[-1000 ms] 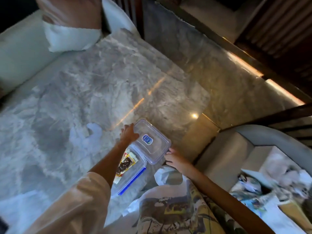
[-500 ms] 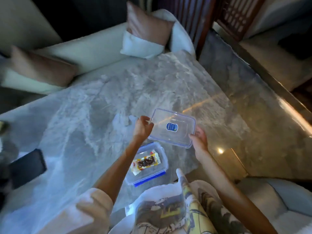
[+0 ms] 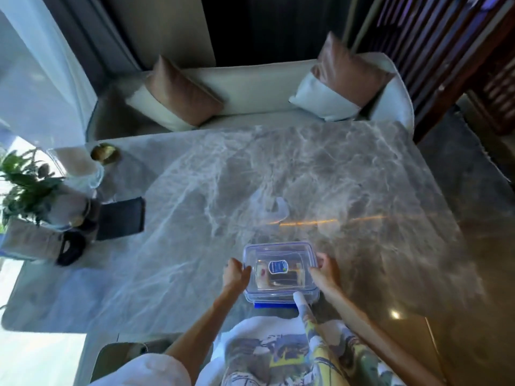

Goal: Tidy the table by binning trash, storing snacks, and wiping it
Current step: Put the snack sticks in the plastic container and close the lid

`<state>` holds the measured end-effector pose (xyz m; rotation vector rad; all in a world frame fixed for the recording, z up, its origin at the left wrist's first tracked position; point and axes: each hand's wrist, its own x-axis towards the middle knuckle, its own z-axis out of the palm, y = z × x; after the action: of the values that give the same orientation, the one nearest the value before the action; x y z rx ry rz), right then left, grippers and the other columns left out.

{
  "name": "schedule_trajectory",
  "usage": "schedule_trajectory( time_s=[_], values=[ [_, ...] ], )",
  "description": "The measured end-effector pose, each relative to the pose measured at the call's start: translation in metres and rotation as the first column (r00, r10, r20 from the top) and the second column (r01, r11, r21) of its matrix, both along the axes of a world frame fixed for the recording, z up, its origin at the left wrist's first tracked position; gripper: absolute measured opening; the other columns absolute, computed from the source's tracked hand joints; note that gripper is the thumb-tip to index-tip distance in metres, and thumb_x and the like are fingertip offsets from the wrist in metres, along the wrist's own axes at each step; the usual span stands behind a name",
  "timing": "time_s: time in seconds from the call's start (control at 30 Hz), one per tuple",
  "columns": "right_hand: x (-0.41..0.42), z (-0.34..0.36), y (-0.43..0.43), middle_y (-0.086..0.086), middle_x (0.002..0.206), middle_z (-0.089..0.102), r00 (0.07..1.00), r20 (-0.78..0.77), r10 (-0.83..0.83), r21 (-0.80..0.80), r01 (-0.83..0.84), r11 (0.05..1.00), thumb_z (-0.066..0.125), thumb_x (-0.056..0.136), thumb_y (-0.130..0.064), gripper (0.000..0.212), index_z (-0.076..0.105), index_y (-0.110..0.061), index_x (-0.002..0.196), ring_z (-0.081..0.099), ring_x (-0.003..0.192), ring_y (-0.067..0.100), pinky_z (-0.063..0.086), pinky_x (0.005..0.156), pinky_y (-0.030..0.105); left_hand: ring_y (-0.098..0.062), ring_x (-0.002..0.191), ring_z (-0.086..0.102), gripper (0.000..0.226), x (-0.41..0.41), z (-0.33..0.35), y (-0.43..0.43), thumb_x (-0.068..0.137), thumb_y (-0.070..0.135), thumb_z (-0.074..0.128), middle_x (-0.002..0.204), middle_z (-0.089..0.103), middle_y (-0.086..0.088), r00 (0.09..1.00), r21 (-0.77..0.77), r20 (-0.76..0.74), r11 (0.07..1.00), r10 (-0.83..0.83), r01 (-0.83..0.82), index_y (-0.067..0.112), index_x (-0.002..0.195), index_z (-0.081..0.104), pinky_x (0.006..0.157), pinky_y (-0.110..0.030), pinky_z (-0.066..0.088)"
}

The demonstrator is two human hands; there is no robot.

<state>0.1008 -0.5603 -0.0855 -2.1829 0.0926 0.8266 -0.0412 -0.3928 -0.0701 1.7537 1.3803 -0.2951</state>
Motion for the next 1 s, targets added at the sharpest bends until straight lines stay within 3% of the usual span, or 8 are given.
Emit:
schedule_trajectory(
  time_s=[0.17, 0.33, 0.5, 0.63, 0.7, 0.83, 1.0],
  values=[
    [-0.008, -0.008, -0.012, 0.02, 0.122, 0.062, 0.998, -0.03, -0.049, -0.003, 0.049, 0.999, 0.061, 0.084, 0.005, 0.044, 0.052, 0.0, 0.126, 0.06, 0.1, 0.026, 0.044, 0.069, 0.024, -0.038, 0.104, 0.059, 0.023, -0.005, -0.01, -0.008, 0.091, 0.012, 0.06, 0.109, 0.064, -0.028, 0.997, 0.028, 0.073, 0.999, 0.038, -0.04, -0.006, 0.103, 0.055, 0.085, -0.041, 0.045],
    [-0.015, -0.018, -0.018, 0.018, 0.126, 0.059, 1.0, -0.015, -0.019, -0.027, 0.018, 0.999, 0.058, 0.086, 0.004, 0.042, 0.052, -0.004, 0.127, 0.059, 0.113, 0.03, 0.049, 0.092, 0.035, -0.038, 0.104, 0.059, 0.027, -0.007, -0.013, -0.009, 0.089, 0.013, 0.062, 0.109, 0.064, -0.026, 0.992, 0.031, 0.11, 0.998, 0.054, -0.057, -0.007, 0.106, 0.055, 0.085, -0.039, 0.045],
    [-0.019, -0.02, -0.021, 0.013, 0.126, 0.06, 0.999, 0.006, 0.037, -0.06, -0.037, 0.998, 0.058, 0.089, -0.002, 0.042, 0.051, -0.01, 0.129, 0.06, 0.109, 0.026, 0.05, 0.091, 0.035, -0.04, 0.099, 0.059, 0.016, -0.008, -0.017, -0.007, 0.086, 0.009, 0.064, 0.1, 0.063, -0.029, 0.991, 0.042, 0.126, 0.998, 0.045, -0.051, 0.004, 0.087, 0.048, 0.079, -0.041, 0.045],
    [-0.024, -0.02, -0.024, 0.011, 0.124, 0.062, 0.995, 0.056, 0.088, -0.076, -0.084, 0.994, 0.057, 0.093, -0.009, 0.042, 0.049, -0.013, 0.134, 0.06, 0.105, 0.022, 0.046, 0.081, 0.027, -0.035, 0.096, 0.06, 0.021, -0.009, -0.021, -0.005, 0.084, 0.008, 0.067, 0.1, 0.062, -0.023, 0.988, -0.001, 0.134, 0.997, 0.08, -0.08, -0.003, 0.098, 0.055, 0.082, -0.039, 0.046],
    [-0.023, -0.02, -0.024, 0.009, 0.123, 0.063, 0.989, 0.082, 0.121, -0.112, -0.112, 0.987, 0.058, 0.093, -0.011, 0.04, 0.051, -0.014, 0.133, 0.062, 0.105, 0.023, 0.044, 0.078, 0.026, -0.029, 0.089, 0.055, 0.021, -0.007, -0.02, -0.002, 0.083, 0.006, 0.068, 0.096, 0.058, -0.018, 0.99, -0.035, 0.126, 0.997, 0.07, -0.066, 0.002, 0.096, 0.052, 0.08, -0.039, 0.045],
    [-0.021, -0.02, -0.023, 0.007, 0.12, 0.065, 0.983, 0.098, 0.157, -0.147, -0.141, 0.979, 0.059, 0.092, -0.011, 0.038, 0.052, -0.016, 0.129, 0.063, 0.104, 0.023, 0.044, 0.077, 0.025, -0.022, 0.086, 0.049, 0.025, -0.005, -0.022, 0.003, 0.082, 0.002, 0.067, 0.095, 0.053, -0.014, 0.99, -0.081, 0.128, 0.996, 0.053, -0.043, 0.007, 0.094, 0.045, 0.073, -0.032, 0.039],
    [-0.022, -0.022, -0.025, 0.006, 0.113, 0.065, 0.973, 0.086, 0.212, -0.205, -0.191, 0.96, 0.06, 0.092, -0.013, 0.038, 0.05, -0.018, 0.129, 0.064, 0.098, 0.023, 0.049, 0.078, 0.029, -0.022, 0.088, 0.048, 0.028, -0.003, -0.026, 0.006, 0.08, -0.003, 0.063, 0.098, 0.051, -0.013, 0.996, -0.088, 0.09, 0.996, 0.01, -0.002, 0.008, 0.097, 0.043, 0.075, -0.034, 0.04]
  ],
)
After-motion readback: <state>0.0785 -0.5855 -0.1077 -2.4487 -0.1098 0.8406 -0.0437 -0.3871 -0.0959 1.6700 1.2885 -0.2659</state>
